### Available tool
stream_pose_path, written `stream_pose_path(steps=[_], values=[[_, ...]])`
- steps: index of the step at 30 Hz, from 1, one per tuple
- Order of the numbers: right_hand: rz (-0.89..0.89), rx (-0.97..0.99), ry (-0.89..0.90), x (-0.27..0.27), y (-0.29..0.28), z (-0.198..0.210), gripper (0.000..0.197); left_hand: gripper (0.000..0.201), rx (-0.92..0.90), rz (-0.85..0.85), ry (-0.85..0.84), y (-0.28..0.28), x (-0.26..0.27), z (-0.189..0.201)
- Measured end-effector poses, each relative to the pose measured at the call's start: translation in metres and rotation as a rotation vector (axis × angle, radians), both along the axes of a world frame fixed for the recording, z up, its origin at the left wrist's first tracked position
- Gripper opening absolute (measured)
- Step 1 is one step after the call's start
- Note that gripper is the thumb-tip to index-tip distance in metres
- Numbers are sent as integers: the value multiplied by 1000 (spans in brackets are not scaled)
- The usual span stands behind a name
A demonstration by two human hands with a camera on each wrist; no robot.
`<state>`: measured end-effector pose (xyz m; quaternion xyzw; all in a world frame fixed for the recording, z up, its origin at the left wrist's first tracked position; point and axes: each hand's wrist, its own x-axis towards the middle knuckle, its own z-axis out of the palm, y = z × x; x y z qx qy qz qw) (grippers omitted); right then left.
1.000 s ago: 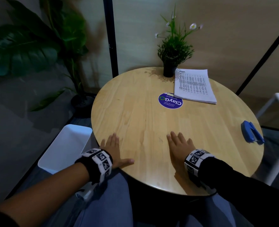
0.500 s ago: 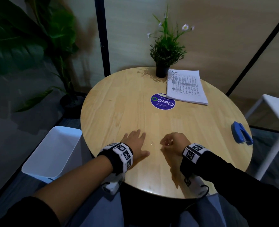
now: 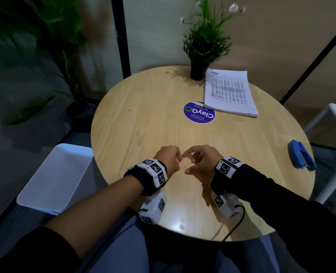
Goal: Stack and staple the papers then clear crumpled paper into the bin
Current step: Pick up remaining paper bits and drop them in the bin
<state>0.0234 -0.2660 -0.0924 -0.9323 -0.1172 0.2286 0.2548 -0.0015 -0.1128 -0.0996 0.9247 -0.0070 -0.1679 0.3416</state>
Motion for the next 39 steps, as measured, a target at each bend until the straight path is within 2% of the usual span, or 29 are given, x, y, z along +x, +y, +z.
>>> stream_pose_path(steps=[3,5,10,14,26,35,39], values=[[-3,8,4,0,1,-4,54,26,-41,49,-30,9,-1,-3],[-42,86,36,3,2,-9,49,27,-57,73,-32,13,-1,-3],[-52,216,61,6,0,-12,20,27,-55,65,6,16,-2,0],[-32,238,46,6,-1,-12,21,28,-46,53,27,14,-3,3],[-11,230,42,3,0,-10,7,30,-13,56,42,13,-4,6],[56,80,-31,-3,5,-10,12,32,22,44,60,12,-5,10],[111,53,-43,-2,2,-10,5,29,39,21,47,11,-5,10]])
